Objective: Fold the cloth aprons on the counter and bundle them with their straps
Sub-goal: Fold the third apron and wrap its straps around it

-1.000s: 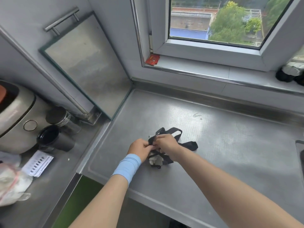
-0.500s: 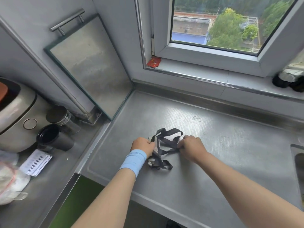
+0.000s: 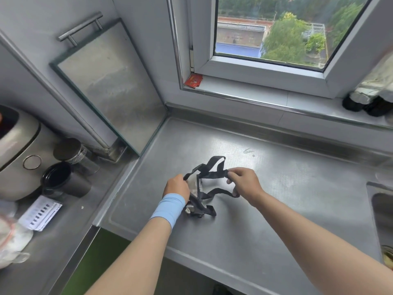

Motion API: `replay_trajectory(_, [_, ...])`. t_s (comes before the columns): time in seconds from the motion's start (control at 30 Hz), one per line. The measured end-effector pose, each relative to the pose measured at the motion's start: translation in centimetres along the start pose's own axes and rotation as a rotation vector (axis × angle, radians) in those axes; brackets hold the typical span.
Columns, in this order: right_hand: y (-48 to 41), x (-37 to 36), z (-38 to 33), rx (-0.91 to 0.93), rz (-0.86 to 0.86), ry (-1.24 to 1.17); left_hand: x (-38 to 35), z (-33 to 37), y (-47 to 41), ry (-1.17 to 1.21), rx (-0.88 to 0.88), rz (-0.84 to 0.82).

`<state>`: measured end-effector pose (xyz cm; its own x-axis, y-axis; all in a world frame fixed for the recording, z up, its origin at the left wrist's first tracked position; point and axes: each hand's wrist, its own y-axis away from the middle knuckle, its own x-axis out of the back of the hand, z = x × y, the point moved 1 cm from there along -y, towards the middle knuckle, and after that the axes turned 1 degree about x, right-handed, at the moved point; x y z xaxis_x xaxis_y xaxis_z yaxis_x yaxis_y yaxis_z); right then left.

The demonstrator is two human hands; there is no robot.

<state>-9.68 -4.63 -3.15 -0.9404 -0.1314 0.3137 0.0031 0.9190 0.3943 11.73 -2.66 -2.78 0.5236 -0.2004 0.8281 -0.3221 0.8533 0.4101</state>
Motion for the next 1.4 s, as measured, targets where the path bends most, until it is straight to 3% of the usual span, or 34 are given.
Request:
replay_trajectory(0.13, [0.6, -2.8, -0.8, 0.087, 0.046, 0.075, 0.0, -0.5, 0.4, 0.121, 0.018, 0.009])
replay_trajectory(0.2, [0.6, -4.3, -1.1, 0.116, -0.022, 0.182, 0.0, -0.6, 0.8, 0.154, -0.017, 0.017])
replay_trajectory(0.3, [0.0, -6.0, -0.2, 0.015, -0.133, 0.358, 0.1, -0.9, 1.3, 0.122, -0.123, 0.031])
replay_trajectory(0.43, [-1.1, -6.9, 1.3, -0.069, -0.196, 0.334, 0.0, -1.5, 1.0, 0.032, -0.182, -0.032])
replay_trajectory(0.6, [-0.9, -6.9, 0.8, 0.016, -0.227, 0.595, -0.3, -1.5, 0.6, -0.028, -0.125, -0.036])
replay_trajectory(0.77, [-0.8, -7.9, 0.0, 0.023, -0.264, 0.750, -0.4, -1.9, -0.1, 0.034, 0.054, -0.125])
replay_trajectory(0.93, [-0.7, -8.5, -0.6, -0.065, -0.383, 0.365, -2.0, -2.7, -1.5, 0.307, 0.157, -0.310])
replay_trajectory(1.13, [-0.8, -6.9, -0.9, -0.177, -0.385, -0.021, -1.7, -3.3, -0.8, 0.706, 0.160, -0.497])
replay_trajectory(1.2, [-1.2, -6.5, -1.1, -0.144, -0.432, -0.038, -1.9, -3.2, -0.4, 0.751, 0.117, -0.581])
replay_trajectory(1.4, [-1.7, -5.6, -2.2, -0.030, -0.318, 0.092, -3.0, -3.1, -1.1, 0.711, -0.017, -0.526])
